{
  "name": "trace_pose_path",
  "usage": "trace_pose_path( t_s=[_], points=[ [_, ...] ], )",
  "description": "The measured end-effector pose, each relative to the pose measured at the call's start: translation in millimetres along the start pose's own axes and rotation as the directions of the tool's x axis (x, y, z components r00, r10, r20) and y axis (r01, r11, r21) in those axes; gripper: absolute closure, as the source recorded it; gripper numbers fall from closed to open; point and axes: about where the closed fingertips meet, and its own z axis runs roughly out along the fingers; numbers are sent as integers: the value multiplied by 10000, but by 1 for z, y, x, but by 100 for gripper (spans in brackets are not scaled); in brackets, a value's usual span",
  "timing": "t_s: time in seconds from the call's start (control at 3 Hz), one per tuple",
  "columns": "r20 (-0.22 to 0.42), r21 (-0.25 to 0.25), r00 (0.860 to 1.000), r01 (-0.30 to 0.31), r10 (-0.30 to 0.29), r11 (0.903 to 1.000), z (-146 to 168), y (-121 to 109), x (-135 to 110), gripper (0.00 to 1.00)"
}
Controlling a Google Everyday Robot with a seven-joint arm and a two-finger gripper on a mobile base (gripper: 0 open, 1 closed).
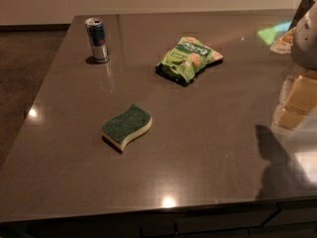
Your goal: Move redbull can near sponge
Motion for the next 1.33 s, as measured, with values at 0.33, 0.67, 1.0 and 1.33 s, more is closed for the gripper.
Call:
trace_pose_path(
  t_s=[0.33, 0.67, 1.0, 1.33],
  points=[
    [1, 2, 10000, 0, 0, 10000, 0, 0, 0, 0],
    [619, 108, 9980, 93, -99, 9999, 5, -15, -22, 0],
    [1731, 90, 9842, 357, -367, 9993, 23, -41, -71, 0],
    [2255, 69, 9736, 339, -346, 9994, 36, -57, -103, 0]
  ],
)
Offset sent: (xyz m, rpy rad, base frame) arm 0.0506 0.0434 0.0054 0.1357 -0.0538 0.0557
